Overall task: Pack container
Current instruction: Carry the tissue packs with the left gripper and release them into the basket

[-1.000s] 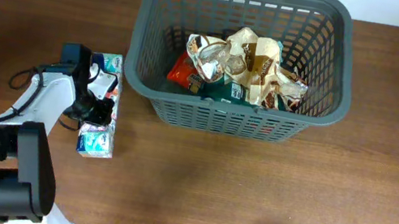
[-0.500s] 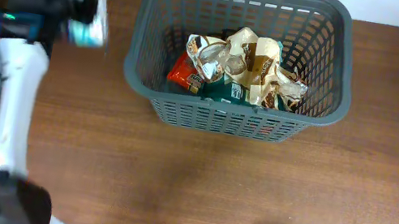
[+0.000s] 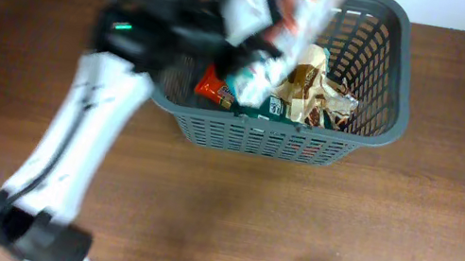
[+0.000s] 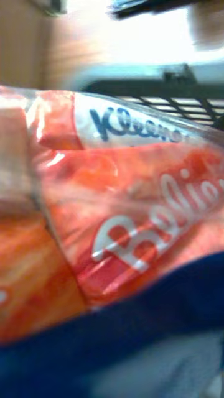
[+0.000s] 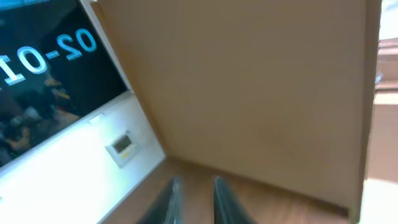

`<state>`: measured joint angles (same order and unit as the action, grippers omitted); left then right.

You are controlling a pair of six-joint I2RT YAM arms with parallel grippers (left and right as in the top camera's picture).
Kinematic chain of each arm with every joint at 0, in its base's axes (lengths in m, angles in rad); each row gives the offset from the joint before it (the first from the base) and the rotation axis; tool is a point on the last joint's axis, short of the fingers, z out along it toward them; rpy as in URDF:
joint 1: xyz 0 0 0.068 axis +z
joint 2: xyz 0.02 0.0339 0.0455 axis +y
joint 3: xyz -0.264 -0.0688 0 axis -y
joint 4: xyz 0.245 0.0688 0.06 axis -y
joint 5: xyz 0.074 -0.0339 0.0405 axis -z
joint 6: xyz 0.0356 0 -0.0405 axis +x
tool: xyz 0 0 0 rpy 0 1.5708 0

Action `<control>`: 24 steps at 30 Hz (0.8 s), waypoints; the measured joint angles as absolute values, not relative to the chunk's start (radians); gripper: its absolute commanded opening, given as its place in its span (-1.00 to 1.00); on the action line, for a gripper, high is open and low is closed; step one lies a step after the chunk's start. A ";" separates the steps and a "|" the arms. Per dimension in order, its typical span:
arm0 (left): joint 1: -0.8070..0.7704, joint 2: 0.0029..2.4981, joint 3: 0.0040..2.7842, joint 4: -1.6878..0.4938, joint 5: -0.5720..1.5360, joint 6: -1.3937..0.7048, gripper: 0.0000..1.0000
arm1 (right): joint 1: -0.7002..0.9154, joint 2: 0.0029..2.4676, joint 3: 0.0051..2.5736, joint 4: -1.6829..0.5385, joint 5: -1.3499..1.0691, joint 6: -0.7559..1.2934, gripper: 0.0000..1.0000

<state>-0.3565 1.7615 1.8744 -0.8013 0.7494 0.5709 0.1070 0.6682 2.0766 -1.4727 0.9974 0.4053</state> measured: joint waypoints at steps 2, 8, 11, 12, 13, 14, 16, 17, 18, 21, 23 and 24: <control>-0.407 1.839 1.871 -0.855 0.644 0.615 -0.97 | 0.107 0.669 2.077 -1.485 0.997 0.406 0.27; -0.450 2.035 1.864 -0.924 0.401 0.679 -0.97 | 0.107 0.669 2.076 -1.520 0.999 0.394 0.98; -0.446 2.077 1.867 -0.975 0.323 0.702 -0.97 | 0.107 0.669 2.076 -1.521 0.999 0.377 0.98; -0.445 2.086 1.873 -1.002 0.289 0.712 -0.97 | 0.107 0.669 2.077 -1.521 1.002 0.369 0.98; -0.445 2.095 1.881 -1.030 0.256 0.723 -0.97 | 0.107 0.669 2.077 -1.522 1.006 0.367 0.98; -0.445 2.104 1.892 -1.056 0.220 0.734 -0.97 | 0.107 0.669 2.077 -1.521 1.011 0.362 0.98; -0.445 2.120 1.909 -1.082 0.161 0.747 -0.50 | 0.107 0.669 2.077 -1.521 1.024 0.359 0.98; -0.445 2.127 1.914 -1.088 0.140 0.754 -0.03 | 0.107 0.669 2.077 -1.517 1.031 0.358 0.98; -0.445 2.132 1.917 -1.092 0.120 0.760 0.29 | 0.107 0.669 2.078 -1.510 1.039 0.358 0.98; -0.442 2.158 1.910 -1.092 0.024 0.760 0.70 | 0.107 0.669 2.080 -1.460 1.065 0.357 0.98; -0.435 2.185 1.909 -1.076 -0.019 0.748 0.85 | 0.107 0.669 2.081 -1.421 1.079 0.357 0.98; -0.434 2.184 1.909 -1.074 -0.024 0.746 0.88 | 0.107 0.669 2.081 -1.419 1.080 0.356 0.98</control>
<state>-0.4343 2.1841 1.9091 -1.0744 -0.0238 0.7464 0.1070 0.6685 2.0811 -1.4189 1.0801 0.3565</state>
